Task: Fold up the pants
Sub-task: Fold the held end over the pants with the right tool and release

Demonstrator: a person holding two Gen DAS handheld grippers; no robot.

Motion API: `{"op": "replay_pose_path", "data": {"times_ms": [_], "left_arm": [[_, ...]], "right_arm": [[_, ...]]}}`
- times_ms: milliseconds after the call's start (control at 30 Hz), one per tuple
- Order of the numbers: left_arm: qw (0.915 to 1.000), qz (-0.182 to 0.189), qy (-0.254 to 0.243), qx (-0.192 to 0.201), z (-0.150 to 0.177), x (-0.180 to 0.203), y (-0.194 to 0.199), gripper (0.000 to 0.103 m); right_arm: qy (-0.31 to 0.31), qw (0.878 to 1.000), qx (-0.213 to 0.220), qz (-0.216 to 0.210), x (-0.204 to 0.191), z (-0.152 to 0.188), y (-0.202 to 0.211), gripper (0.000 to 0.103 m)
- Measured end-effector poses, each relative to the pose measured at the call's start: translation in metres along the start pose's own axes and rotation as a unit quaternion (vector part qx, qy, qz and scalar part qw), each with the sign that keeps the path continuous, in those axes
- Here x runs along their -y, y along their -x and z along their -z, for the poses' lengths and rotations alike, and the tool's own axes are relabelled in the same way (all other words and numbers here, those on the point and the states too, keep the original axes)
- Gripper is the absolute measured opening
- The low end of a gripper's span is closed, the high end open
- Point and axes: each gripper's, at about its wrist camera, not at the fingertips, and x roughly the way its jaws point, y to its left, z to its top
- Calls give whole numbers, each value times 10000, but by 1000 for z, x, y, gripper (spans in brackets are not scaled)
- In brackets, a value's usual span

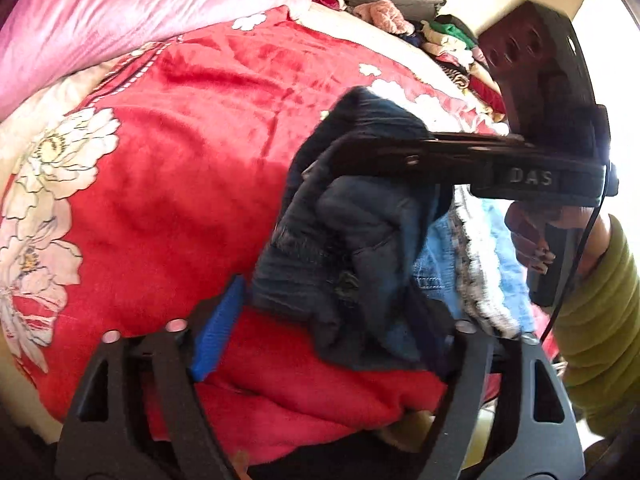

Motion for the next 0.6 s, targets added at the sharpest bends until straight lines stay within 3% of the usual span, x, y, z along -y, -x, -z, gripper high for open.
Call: {"op": "replay_pose_path", "data": {"times_ms": [200,333,467,533,600], "left_arm": [[9980,608,86,-140,-6,25,-8,86],[9938,1048,110,-345,-9,49,-25,86],[9913,1299,-76,-173,-12,83,-26,86],[9897,1417,-196,-93,-16,99,-24,86],[9869,1564,-394,-88,-17,118,-24,86]], "right_arm": [[-416,9967,675,-186,22,26,60,28],[-678,9924,996,-240,40,42,91,28],[-874,9877,1267,-276,54,55,110,29],[-1042,9837,1437,-284,61,64,121,34],[-1314,9760,1691,-401,68,78,136,50]]}}
